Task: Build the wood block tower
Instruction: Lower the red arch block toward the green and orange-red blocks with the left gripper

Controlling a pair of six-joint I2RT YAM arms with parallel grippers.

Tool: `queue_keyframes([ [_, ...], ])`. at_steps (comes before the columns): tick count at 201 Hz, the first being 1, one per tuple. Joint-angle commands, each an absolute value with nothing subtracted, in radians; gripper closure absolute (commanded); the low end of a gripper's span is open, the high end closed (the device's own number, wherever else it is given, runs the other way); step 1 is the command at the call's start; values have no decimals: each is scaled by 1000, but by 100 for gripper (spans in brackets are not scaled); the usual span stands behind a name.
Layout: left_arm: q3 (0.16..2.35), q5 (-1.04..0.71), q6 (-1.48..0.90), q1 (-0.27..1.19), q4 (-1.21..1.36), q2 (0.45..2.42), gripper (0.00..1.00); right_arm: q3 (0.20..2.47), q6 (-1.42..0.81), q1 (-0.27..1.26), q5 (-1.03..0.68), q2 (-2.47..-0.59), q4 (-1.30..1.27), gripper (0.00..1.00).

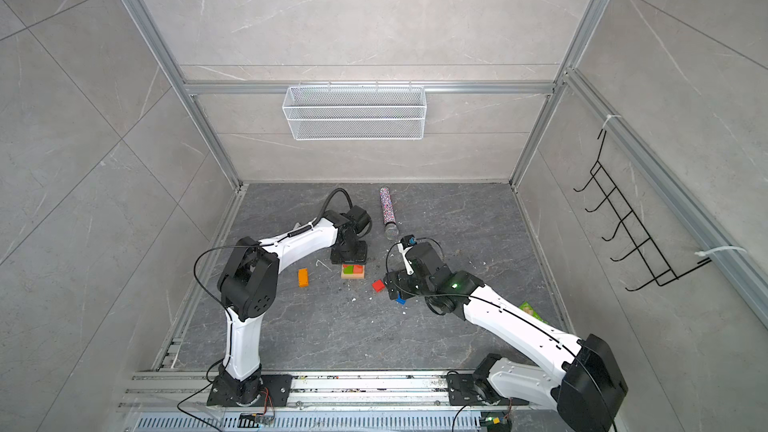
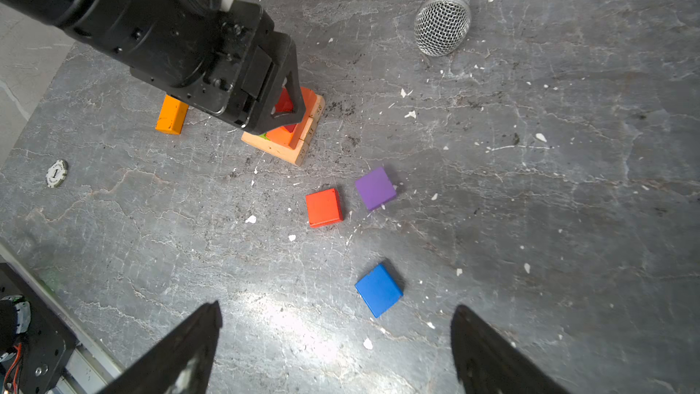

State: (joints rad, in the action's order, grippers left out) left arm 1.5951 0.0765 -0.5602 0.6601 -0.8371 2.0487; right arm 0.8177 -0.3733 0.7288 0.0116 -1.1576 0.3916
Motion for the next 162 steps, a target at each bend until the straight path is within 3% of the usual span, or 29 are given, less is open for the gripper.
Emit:
queue_keyframes([
  [1,1610,78,-555,655,-843,2065,47,832,-391,729,21,-1167,398,5],
  [162,1627,86,-567,655,-865,2068,17,829,-387,729,11,-1176,393,5],
])
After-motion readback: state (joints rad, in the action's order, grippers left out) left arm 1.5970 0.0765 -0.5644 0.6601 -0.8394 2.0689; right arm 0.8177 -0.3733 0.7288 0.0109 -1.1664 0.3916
